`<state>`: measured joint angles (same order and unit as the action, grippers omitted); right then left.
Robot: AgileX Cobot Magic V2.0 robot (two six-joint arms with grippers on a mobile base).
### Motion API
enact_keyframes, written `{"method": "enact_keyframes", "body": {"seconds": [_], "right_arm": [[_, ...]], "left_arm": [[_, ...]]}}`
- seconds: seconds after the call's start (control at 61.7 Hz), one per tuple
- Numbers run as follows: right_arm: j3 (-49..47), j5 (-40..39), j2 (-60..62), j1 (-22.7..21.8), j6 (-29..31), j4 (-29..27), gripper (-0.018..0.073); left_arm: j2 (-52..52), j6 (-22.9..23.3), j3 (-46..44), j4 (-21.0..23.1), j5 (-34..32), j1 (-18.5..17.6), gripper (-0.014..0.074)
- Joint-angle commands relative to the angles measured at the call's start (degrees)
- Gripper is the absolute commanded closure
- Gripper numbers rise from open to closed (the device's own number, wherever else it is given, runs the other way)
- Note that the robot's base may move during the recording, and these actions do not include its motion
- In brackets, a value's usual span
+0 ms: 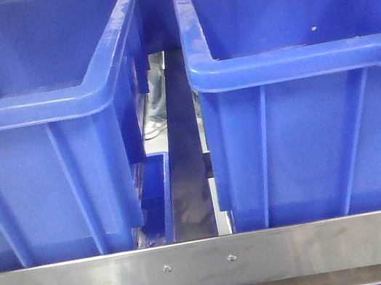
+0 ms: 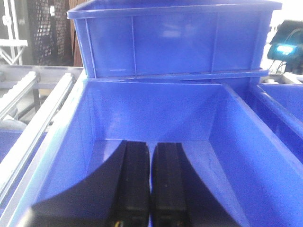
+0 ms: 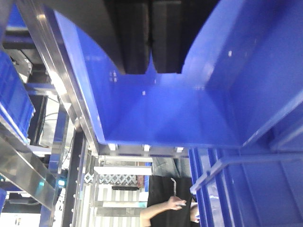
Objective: Sort and place red and blue blocks on shelf
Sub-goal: 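Lower the red and blue cubes into their bins, then open both grippers to release the cubes into the bins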
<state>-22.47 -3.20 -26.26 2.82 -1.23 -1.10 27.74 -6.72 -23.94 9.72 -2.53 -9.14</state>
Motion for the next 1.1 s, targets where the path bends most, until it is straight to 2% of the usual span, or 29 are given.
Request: {"method": "enact_keyframes", "body": {"seconds": [0.0,0.502,0.713,1.085], "right_arm": [[-1.5,-3.4,0.6,-0.3,0.5,0.5,0.0538],[-1.5,-3.2,0.6,-0.3,0.5,0.5,0.0538],[-1.3,-1.3,6.6,-0.9,0.5,0.5,0.0538],[12.8,2.2,22.7,-1.0,0.3,-0.5,0.0538]], "left_arm": [[-0.2,-0.1,-1.2,0.5,-4.8,0.1,0.0474],[-0.2,-0.1,-1.1,0.5,-4.7,0.1,0.0474],[-0.2,-0.1,-1.1,0.5,-4.7,0.1,0.0474],[-0.2,-0.1,-1.1,0.5,-4.7,0.1,0.0474]]}}
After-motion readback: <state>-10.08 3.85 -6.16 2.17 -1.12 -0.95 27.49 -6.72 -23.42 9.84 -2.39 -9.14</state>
